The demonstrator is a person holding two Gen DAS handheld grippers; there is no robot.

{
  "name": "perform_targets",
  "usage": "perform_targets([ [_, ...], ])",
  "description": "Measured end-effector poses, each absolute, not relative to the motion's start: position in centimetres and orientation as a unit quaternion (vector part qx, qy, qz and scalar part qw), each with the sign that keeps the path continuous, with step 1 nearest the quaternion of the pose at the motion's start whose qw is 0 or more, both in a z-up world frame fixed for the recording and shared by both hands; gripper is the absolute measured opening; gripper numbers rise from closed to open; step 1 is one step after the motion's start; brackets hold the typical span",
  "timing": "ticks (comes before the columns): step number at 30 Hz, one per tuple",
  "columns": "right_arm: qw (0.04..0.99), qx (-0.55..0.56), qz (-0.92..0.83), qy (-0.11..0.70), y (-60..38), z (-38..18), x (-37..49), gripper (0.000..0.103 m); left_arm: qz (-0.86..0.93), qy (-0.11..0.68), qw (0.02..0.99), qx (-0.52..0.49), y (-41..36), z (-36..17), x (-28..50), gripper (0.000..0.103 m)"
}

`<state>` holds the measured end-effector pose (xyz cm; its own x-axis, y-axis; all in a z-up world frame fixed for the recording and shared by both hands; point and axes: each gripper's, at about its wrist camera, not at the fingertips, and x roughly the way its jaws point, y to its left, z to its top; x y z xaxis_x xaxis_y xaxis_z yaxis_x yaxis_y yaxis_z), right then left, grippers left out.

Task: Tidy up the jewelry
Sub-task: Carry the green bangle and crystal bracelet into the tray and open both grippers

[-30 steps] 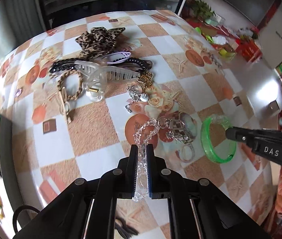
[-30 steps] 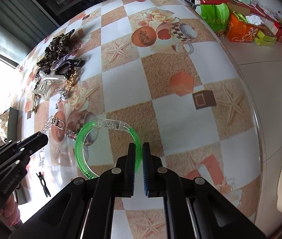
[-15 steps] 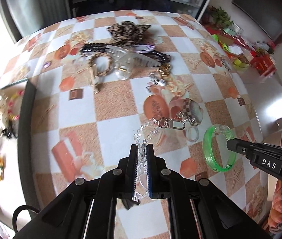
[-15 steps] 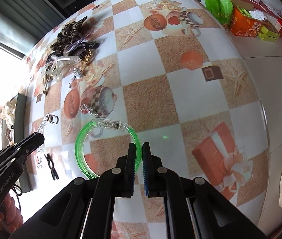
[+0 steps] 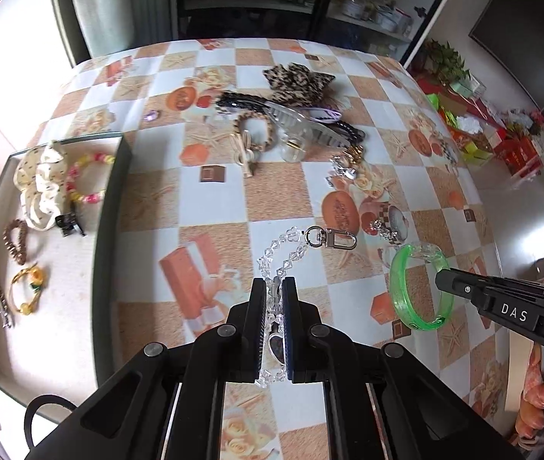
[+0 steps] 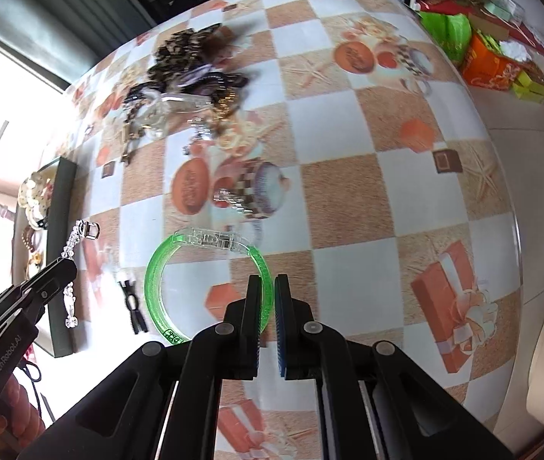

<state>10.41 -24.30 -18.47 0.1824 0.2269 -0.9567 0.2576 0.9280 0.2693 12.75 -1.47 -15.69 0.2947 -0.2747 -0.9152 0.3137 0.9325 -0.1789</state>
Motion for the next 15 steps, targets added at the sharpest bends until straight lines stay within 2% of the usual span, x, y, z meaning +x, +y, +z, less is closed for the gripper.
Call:
perform_targets([
  [15, 0.760, 0.139, 0.062, 0.632, -16.6, -14.6, 14.1, 0.007, -0.116, 0.547, 0.828, -0.034, 7.2, -13.4, 11.7, 0.011],
])
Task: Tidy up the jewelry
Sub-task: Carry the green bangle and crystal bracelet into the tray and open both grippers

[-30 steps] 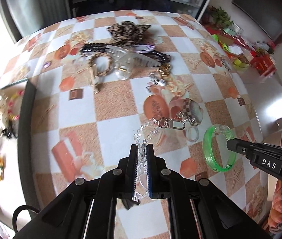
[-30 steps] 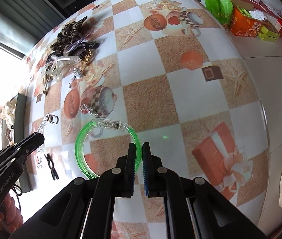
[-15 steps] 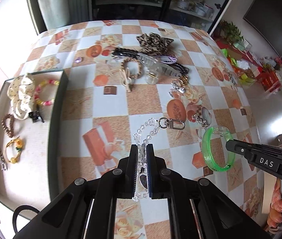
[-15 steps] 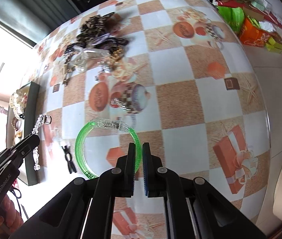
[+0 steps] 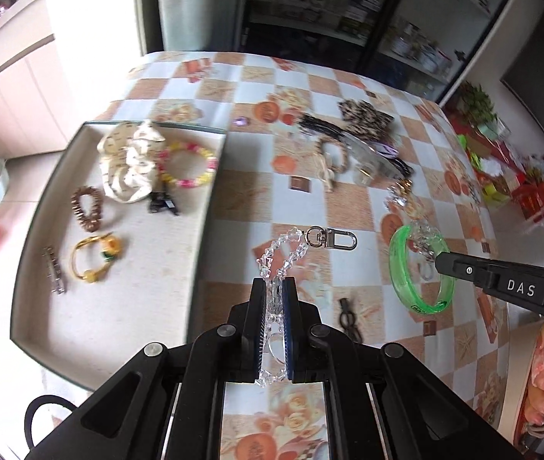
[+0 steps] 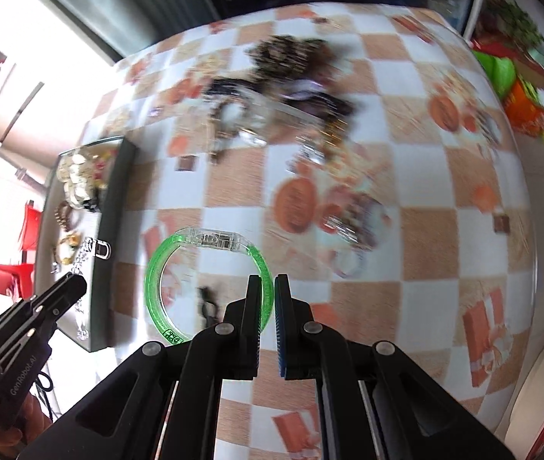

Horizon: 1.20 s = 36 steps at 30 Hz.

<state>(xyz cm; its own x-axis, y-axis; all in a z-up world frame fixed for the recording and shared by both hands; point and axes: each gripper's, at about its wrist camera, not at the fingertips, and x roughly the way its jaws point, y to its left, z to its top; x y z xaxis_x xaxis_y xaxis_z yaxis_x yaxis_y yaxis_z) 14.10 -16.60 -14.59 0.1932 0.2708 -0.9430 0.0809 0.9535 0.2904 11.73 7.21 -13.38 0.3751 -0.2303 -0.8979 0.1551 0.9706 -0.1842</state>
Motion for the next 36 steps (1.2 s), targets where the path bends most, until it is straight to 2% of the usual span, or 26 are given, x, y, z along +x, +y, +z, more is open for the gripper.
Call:
perform_targets([
  [17, 0.760, 0.061, 0.188, 0.619, -2.8, -12.6, 17.6, 0.007, -0.002, 0.544, 0.835, -0.087, 18.9, -14.4, 10.2, 0.011],
  [36, 0.732, -0.020, 0.252, 0.633, 7.5, -14.3, 19.4, 0.007, 0.050, 0.566, 0.815, -0.110, 24.7, -17.4, 10.8, 0.011],
])
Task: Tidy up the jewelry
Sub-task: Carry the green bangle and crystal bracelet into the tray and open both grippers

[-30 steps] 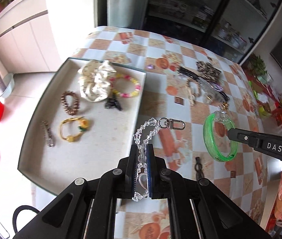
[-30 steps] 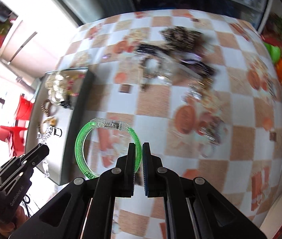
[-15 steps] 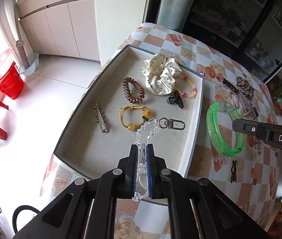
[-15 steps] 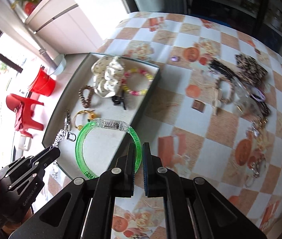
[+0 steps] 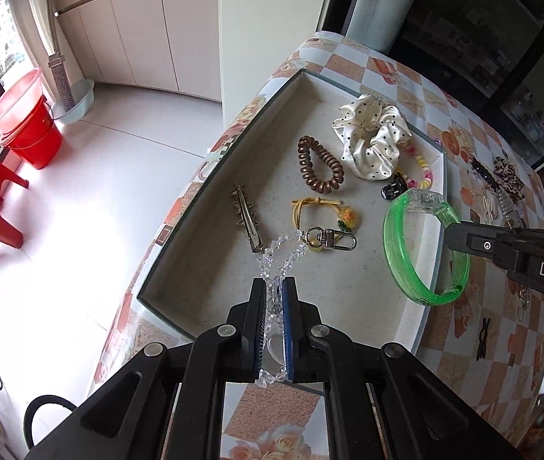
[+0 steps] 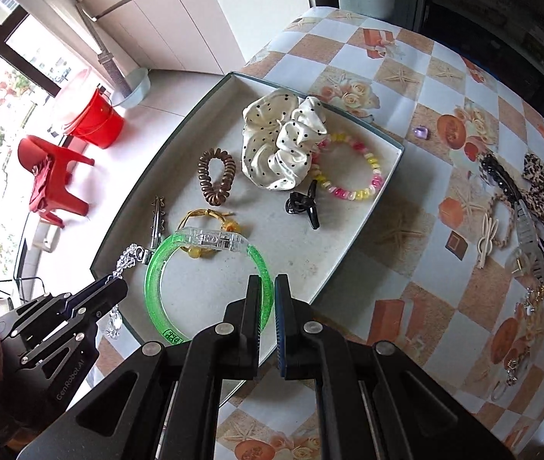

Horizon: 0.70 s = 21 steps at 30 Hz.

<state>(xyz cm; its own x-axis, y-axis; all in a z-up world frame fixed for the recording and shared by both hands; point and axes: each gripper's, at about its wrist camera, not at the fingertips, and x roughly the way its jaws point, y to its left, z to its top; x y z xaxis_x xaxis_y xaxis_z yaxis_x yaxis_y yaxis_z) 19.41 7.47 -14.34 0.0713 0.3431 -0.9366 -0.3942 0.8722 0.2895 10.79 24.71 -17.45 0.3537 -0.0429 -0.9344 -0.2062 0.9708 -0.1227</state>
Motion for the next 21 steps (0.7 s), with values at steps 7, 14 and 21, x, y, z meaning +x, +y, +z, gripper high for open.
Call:
perform_targets([
  [7, 0.721, -0.049, 0.251, 0.644, 9.0, -15.7, 19.6, 0.007, 0.044, 0.580, 0.807, -0.100, 24.9, -19.0, 11.3, 0.011],
  [14, 0.707, -0.087, 0.254, 0.654, 10.5, -17.5, 19.7, 0.007, 0.034, 0.600, 0.795, -0.083, 24.5, -20.8, 12.1, 0.011],
  [21, 0.697, -0.121, 0.251, 0.660, 11.8, -19.2, 19.7, 0.007, 0.032, 0.609, 0.789, -0.069, 24.0, -22.1, 12.9, 0.011],
])
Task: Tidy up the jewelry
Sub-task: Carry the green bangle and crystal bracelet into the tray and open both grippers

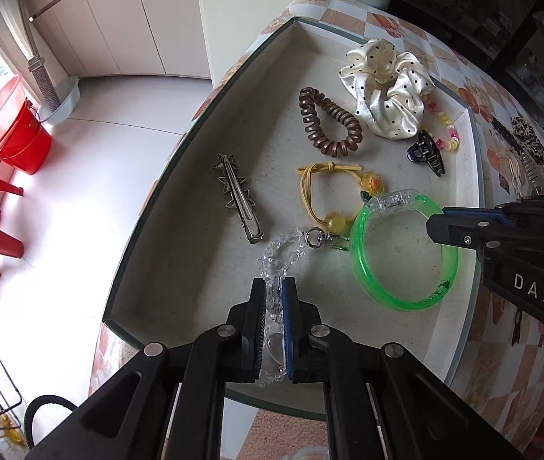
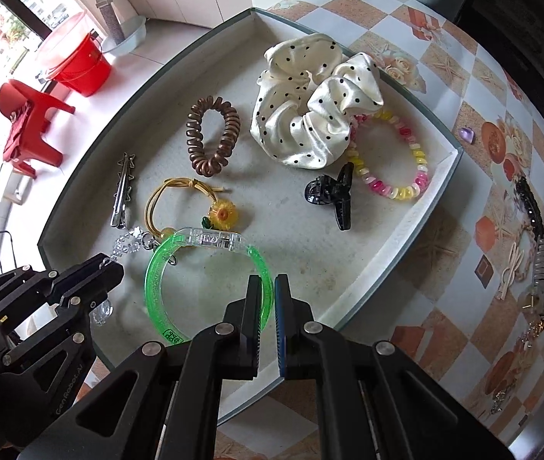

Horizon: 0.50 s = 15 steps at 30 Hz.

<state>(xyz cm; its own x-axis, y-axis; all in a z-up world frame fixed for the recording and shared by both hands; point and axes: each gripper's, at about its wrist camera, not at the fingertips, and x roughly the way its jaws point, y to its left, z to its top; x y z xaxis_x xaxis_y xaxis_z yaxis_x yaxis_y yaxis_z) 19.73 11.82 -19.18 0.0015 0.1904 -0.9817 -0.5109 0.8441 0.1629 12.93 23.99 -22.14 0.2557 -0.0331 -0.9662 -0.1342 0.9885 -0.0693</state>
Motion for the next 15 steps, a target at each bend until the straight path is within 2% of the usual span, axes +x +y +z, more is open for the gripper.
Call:
perform_targets([
  [15, 0.714, -0.121, 0.221, 0.652, 10.7, -20.4, 22.1, 0.007, 0.042, 0.604, 0.794, -0.056, 23.3, -22.6, 14.1, 0.011],
])
